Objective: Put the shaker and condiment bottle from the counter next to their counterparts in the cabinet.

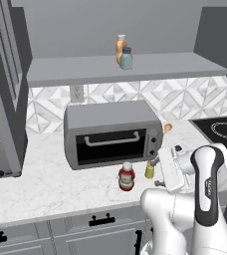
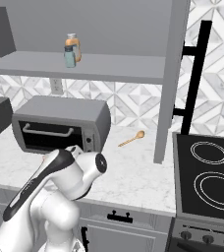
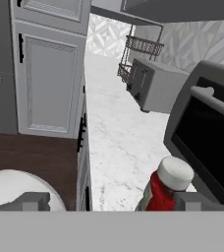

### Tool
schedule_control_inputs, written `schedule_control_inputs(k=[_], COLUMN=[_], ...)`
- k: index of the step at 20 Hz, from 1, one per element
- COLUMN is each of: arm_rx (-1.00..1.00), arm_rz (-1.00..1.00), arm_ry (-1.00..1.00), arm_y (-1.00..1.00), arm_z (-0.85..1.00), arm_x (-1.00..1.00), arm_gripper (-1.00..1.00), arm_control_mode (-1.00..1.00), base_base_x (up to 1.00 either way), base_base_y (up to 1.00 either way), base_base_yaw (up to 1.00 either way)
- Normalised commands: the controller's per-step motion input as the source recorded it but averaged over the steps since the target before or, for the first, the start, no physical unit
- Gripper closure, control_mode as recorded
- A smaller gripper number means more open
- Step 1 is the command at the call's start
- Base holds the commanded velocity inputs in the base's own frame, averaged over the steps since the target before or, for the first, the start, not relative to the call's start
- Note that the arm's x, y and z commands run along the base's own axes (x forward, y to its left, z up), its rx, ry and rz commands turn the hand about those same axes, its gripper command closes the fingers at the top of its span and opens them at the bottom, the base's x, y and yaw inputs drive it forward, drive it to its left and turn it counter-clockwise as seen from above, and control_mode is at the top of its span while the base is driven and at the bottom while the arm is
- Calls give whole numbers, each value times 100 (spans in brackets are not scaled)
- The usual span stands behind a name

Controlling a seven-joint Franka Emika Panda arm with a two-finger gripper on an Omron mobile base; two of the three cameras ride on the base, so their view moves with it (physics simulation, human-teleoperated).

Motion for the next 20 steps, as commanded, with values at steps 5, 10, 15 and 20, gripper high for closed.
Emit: schedule_control_inputs(k=[5, 10, 15, 20], arm_rx=[4, 5, 4, 4], arm_rz=[-21, -19, -20, -21], arm_ry=[-13, -13, -16, -18], arm_y=[49, 58, 64, 64], arm_z=[-82, -87, -98, -100], arm_x=[0, 0, 0, 0], arm_gripper=[-100, -100, -100, -100], arm_control_mode=[-100, -100, -100, -100], base_base_x=[0, 0, 0, 0], base_base_y=[0, 0, 0, 0], base_base_yaw=[0, 0, 0, 0])
